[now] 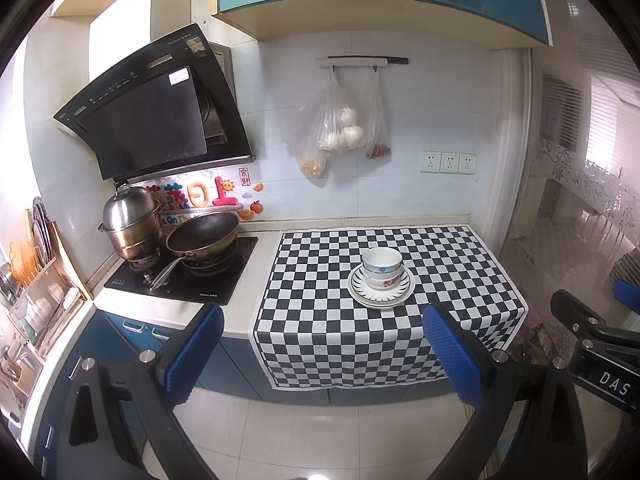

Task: Organize plates and bowls

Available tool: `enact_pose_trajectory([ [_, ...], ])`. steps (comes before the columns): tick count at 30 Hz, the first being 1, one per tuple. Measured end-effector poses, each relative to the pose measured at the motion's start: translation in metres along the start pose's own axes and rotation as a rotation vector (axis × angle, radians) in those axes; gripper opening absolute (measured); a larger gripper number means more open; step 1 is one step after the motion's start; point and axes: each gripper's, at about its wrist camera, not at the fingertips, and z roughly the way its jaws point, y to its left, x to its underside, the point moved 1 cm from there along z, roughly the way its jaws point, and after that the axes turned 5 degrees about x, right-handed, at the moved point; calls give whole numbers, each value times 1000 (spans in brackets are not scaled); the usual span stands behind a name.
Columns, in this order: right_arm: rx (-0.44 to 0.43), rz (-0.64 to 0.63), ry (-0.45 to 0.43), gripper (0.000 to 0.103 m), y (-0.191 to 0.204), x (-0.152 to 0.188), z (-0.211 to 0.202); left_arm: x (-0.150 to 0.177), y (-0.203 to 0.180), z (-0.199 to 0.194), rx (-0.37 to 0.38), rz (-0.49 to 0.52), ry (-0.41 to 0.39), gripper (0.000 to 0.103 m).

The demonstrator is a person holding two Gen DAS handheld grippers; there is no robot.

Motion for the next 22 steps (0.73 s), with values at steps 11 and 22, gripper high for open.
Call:
enact_pose_trajectory([
  [11, 3, 8, -8, 103, 1, 5, -8, 3, -7, -11, -10, 7, -12, 102],
  [22, -1, 17, -15, 103, 0, 7, -15, 4, -12, -20, -30, 16, -30, 102],
])
